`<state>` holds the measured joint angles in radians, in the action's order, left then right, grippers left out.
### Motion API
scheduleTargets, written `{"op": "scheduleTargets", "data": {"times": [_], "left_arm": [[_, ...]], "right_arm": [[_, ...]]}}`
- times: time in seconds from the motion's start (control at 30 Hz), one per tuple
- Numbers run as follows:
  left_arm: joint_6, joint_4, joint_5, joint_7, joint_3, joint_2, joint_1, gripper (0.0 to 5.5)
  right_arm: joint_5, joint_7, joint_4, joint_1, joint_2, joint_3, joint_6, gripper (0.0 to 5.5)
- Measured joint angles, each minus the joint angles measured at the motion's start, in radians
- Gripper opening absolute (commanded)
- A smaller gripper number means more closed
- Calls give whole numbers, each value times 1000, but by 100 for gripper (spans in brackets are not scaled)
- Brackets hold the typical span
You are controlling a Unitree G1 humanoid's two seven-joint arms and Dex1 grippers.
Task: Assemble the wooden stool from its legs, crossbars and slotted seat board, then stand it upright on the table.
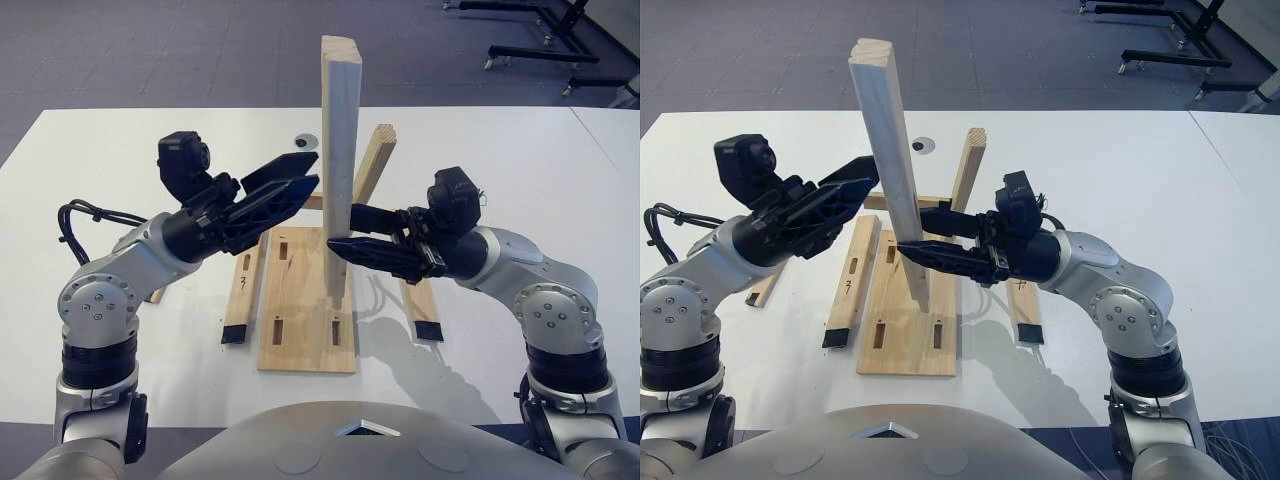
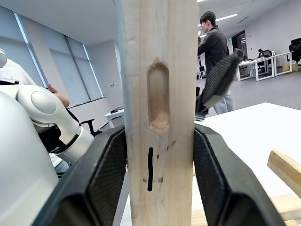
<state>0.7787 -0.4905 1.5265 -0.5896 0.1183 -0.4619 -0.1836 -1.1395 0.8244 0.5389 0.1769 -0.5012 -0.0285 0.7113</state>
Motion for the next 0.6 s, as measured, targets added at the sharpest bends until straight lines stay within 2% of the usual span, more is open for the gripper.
{"op": "scheduleTargets", "data": {"times": [0.1, 0.17, 0.6], "left_arm": [[0, 11, 154, -3, 65, -8, 12, 362], [18, 10, 164, -29, 80, -39, 23, 362], [79, 15, 25, -107, 5, -90, 47, 362]], "right_arm": [[-1, -2, -23, -1, 1, 32, 0, 203], [2, 5, -36, -1, -6, 36, -1, 203], [130, 89, -28, 36, -59, -42, 0, 203]]}}
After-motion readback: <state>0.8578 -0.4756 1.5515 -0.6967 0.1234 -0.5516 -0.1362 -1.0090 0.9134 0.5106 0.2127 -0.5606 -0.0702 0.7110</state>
